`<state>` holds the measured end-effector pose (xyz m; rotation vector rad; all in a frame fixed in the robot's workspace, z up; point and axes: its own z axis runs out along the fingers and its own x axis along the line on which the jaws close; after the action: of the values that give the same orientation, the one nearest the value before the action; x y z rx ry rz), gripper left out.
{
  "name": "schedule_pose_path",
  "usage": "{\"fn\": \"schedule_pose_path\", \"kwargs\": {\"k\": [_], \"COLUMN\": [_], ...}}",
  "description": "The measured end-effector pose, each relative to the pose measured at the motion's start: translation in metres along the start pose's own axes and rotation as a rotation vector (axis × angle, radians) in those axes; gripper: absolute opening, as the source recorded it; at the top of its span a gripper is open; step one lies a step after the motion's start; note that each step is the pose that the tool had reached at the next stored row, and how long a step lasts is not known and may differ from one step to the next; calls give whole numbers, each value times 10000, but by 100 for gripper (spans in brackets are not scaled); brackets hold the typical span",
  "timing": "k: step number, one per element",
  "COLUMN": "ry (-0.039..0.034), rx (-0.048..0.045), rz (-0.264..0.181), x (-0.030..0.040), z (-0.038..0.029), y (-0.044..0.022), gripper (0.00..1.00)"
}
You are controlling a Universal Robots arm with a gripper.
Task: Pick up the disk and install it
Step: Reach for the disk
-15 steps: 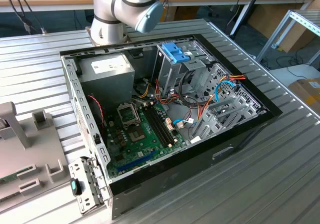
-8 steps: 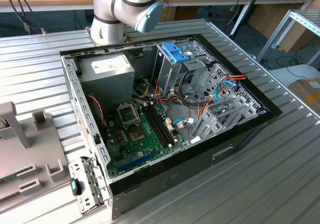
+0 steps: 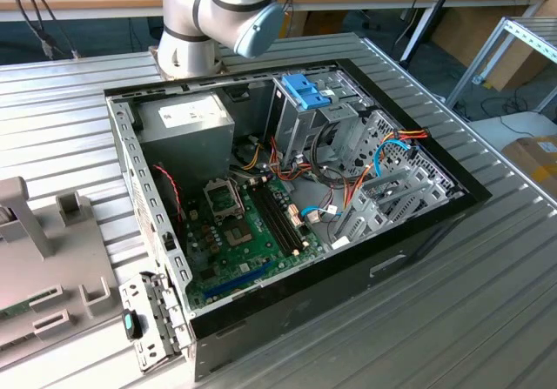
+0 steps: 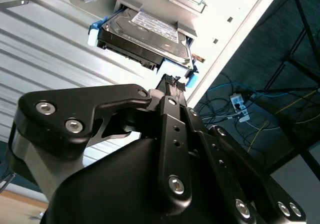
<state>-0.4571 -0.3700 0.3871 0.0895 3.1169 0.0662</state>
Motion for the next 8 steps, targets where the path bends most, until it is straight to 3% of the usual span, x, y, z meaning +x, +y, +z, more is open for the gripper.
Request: {"fn": "schedule_pose_path", "kwargs": {"k": [8], "ry": [6], "rx": [6], "rz": [-1], "x": [19], "z": [59], "y": [44], "gripper": [11]}}
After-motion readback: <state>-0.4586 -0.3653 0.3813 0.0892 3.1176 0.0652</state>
